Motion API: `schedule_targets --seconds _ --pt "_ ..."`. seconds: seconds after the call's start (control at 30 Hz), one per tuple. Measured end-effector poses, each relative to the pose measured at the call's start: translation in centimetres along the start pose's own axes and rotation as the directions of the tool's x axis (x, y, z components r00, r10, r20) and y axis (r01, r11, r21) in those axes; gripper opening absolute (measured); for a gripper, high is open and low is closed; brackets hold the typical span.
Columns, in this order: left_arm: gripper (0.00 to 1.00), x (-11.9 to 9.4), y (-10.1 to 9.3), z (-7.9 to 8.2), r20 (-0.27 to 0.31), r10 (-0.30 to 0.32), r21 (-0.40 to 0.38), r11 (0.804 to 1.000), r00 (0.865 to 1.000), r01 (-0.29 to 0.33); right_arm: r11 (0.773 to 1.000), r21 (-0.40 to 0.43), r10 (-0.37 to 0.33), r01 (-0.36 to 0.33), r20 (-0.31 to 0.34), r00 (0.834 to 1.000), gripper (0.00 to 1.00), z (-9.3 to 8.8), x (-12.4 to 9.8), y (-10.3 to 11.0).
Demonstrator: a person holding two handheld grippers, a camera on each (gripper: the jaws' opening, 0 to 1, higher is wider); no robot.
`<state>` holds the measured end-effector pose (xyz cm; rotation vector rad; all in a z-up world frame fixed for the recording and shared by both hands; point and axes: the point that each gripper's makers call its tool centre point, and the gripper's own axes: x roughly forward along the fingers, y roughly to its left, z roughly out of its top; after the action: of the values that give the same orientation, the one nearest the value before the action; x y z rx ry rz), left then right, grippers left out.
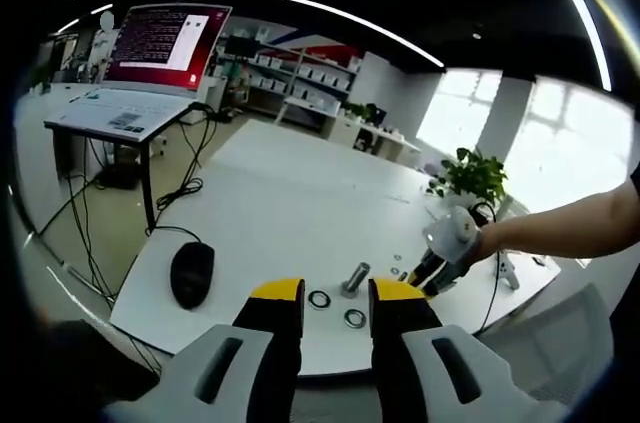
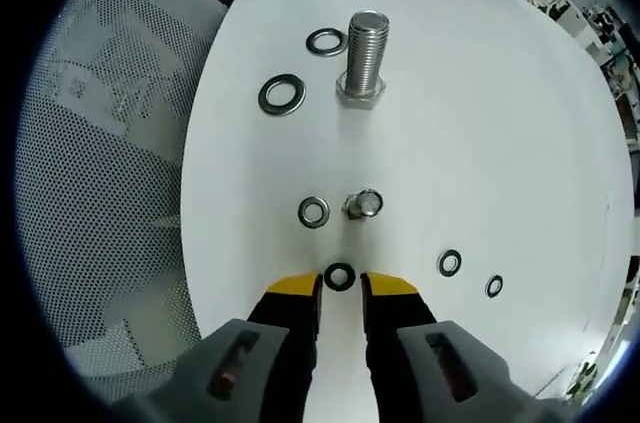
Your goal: Place the washer onto the threaded stud by aligning its center hole with the stud, sliding it down to the base, and recovering from edge contact or off-axis alignment until the washer reaches the visible bottom stop.
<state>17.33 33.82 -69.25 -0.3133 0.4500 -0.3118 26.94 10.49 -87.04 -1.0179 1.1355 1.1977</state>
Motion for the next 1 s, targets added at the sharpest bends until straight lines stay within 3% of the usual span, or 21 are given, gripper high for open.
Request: schedule_targets --seconds 1.0 --pt "0.23 0.05 -0.1 0.03 0.0 -0.007 -0.005 1.0 1.0 0.007 0.999 0.037 -0.012 0.013 -0.024 1.0 0.16 0.14 -0.14 0.15"
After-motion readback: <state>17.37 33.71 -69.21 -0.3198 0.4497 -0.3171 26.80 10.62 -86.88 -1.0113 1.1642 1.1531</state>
